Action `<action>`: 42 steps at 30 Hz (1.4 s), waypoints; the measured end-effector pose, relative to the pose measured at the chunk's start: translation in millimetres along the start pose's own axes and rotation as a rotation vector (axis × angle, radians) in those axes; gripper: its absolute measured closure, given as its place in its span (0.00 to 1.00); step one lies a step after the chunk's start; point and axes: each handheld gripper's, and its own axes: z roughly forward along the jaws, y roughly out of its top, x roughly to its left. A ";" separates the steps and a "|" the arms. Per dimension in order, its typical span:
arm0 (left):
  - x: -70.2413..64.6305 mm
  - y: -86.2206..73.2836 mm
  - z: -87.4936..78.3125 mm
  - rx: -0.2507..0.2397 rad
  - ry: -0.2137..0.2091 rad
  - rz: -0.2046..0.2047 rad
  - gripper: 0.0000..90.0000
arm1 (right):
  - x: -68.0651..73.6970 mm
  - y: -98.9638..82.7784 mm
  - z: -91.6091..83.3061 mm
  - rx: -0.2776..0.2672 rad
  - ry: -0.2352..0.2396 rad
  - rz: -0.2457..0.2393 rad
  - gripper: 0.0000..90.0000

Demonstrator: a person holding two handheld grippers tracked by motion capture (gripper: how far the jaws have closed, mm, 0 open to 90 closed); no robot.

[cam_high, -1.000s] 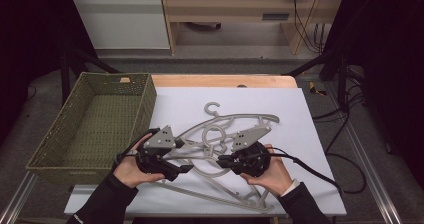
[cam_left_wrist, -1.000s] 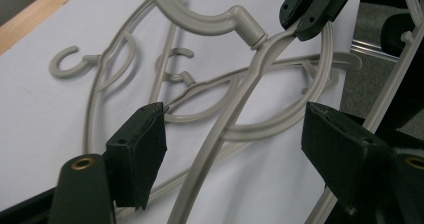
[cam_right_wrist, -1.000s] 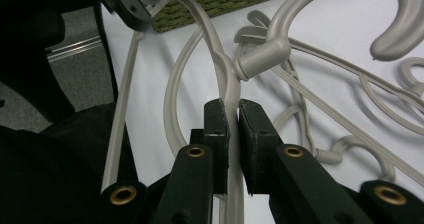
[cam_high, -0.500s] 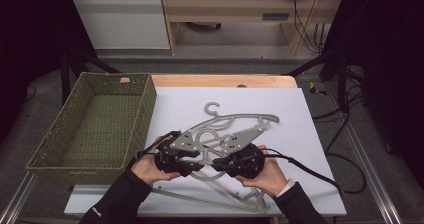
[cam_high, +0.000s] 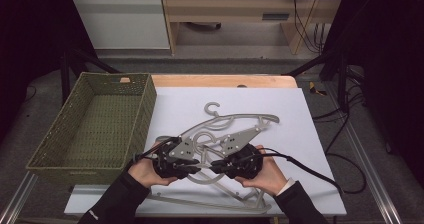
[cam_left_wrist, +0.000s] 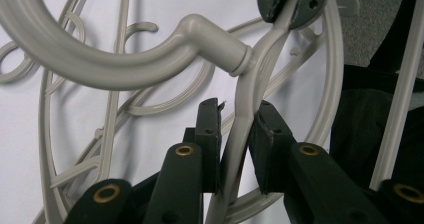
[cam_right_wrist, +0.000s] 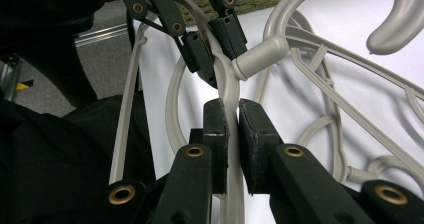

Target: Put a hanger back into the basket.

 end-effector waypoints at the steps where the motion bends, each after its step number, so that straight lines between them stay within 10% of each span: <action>1: -0.5 -0.1 -0.6 0.000 -0.003 0.001 0.85 | 0.0 0.1 -0.1 0.000 0.004 -0.001 0.92; 16: -7.6 -0.8 -7.4 -0.035 -0.025 -0.036 0.92 | -1.0 0.9 -6.8 -0.067 -0.030 -0.021 0.79; 29: 2.9 -8.4 -18.0 -0.073 0.187 -0.243 0.92 | -12.0 -1.6 -38.5 -0.265 -0.227 0.075 0.43; 42: 16.3 -10.6 -28.0 -0.110 0.315 -0.342 0.91 | -26.1 -39.8 -59.2 -0.349 -0.333 0.204 0.21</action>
